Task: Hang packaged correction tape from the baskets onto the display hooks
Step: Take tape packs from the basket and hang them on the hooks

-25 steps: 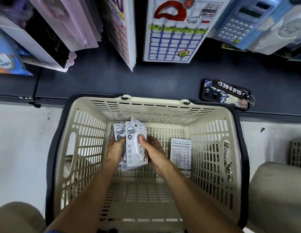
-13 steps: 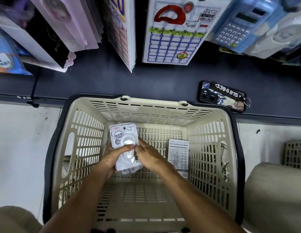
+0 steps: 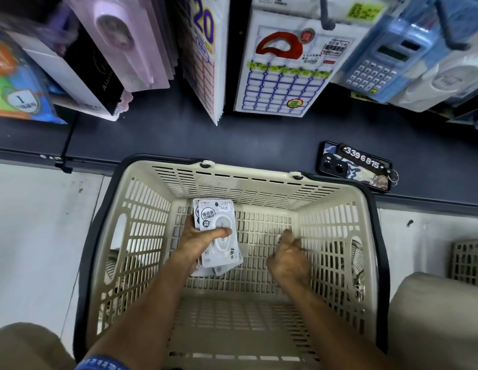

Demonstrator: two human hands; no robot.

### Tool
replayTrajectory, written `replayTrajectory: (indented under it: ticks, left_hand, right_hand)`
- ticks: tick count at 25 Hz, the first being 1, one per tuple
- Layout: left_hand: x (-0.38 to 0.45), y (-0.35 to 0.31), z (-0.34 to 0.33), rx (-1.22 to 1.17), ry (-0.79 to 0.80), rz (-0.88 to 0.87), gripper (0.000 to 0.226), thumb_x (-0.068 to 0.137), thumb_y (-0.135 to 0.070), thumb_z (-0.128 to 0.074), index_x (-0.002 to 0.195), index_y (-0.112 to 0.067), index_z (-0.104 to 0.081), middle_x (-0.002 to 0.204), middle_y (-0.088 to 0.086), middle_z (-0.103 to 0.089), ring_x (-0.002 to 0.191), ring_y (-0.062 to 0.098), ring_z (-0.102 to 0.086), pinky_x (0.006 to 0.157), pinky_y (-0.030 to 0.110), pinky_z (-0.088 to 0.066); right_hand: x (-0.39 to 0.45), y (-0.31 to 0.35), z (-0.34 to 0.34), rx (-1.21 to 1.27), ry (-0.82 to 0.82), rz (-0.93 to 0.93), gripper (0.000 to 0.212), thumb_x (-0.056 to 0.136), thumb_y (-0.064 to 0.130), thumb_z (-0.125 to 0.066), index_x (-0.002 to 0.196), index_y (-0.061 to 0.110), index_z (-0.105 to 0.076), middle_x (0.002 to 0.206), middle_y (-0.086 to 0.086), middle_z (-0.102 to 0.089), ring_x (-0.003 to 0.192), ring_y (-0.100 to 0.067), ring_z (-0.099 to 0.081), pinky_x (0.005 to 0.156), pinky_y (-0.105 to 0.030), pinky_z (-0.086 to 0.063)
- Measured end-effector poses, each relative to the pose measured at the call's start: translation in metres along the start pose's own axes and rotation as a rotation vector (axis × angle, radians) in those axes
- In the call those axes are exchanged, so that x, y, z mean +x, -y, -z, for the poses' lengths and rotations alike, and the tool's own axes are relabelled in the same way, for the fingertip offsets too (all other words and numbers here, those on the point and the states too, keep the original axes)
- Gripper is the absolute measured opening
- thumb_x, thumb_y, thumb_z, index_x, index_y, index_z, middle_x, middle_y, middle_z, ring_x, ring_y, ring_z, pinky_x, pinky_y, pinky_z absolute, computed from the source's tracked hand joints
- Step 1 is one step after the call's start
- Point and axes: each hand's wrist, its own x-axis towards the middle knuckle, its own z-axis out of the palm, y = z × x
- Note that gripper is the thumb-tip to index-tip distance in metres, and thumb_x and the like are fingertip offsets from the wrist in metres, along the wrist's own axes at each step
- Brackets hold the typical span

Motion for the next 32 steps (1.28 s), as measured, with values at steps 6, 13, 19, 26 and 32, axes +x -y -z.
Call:
replayTrajectory:
  ticks: [6,13,19,26,32]
  left_hand:
    - [0.01,0.001,0.011,-0.035,0.08,0.024,0.061,0.063,-0.015,-0.093,0.111,-0.033,-0.059,0.091,-0.008,-0.079,0.075,0.01,-0.075,0.058,0.03,-0.057]
    - [0.013,-0.001,0.017,-0.025,0.139,0.022,0.067,0.064,-0.01,-0.093,0.117,-0.029,-0.055,0.111,0.005,-0.076,0.098,0.028,-0.073,0.082,0.049,-0.061]
    - [0.019,-0.003,0.016,0.102,0.156,-0.014,0.086,0.057,-0.021,-0.097,0.128,-0.028,-0.049,0.118,0.003,-0.071,0.106,0.026,-0.068,0.091,0.046,-0.057]
    - [0.022,-0.005,0.006,0.26,0.169,-0.088,0.094,0.053,-0.014,-0.1,0.122,-0.032,-0.038,0.105,-0.015,-0.064,0.099,0.005,-0.061,0.075,0.022,-0.052]
    - [0.014,-0.003,0.03,0.168,0.188,0.008,0.101,0.034,-0.041,-0.094,0.127,-0.024,-0.057,0.112,0.0,-0.076,0.107,0.026,-0.07,0.092,0.042,-0.057]
  right_hand:
    - [0.004,0.025,0.017,0.519,0.439,0.219,0.039,0.078,0.01,-0.071,0.104,0.037,-0.06,0.092,0.01,-0.07,0.09,-0.015,-0.069,0.069,-0.026,-0.054]
    - [0.014,0.054,0.007,0.567,0.665,0.214,0.035,0.068,0.006,-0.064,0.095,0.029,-0.066,0.086,0.01,-0.074,0.095,-0.012,-0.065,0.078,-0.03,-0.048]
    - [0.015,0.069,0.01,0.543,0.696,0.122,0.088,0.067,-0.001,-0.062,0.143,0.034,-0.033,0.114,0.003,-0.058,0.114,-0.022,-0.053,0.068,-0.028,-0.042]
    - [0.015,0.068,0.013,0.497,0.673,0.166,0.042,0.064,-0.007,-0.061,0.092,0.025,-0.06,0.092,0.004,-0.067,0.089,-0.01,-0.062,0.066,-0.027,-0.05]
    - [0.007,0.069,0.004,0.51,0.721,0.245,0.068,0.062,0.007,-0.06,0.122,0.038,-0.053,0.11,0.009,-0.066,0.1,-0.007,-0.061,0.072,-0.028,-0.048]
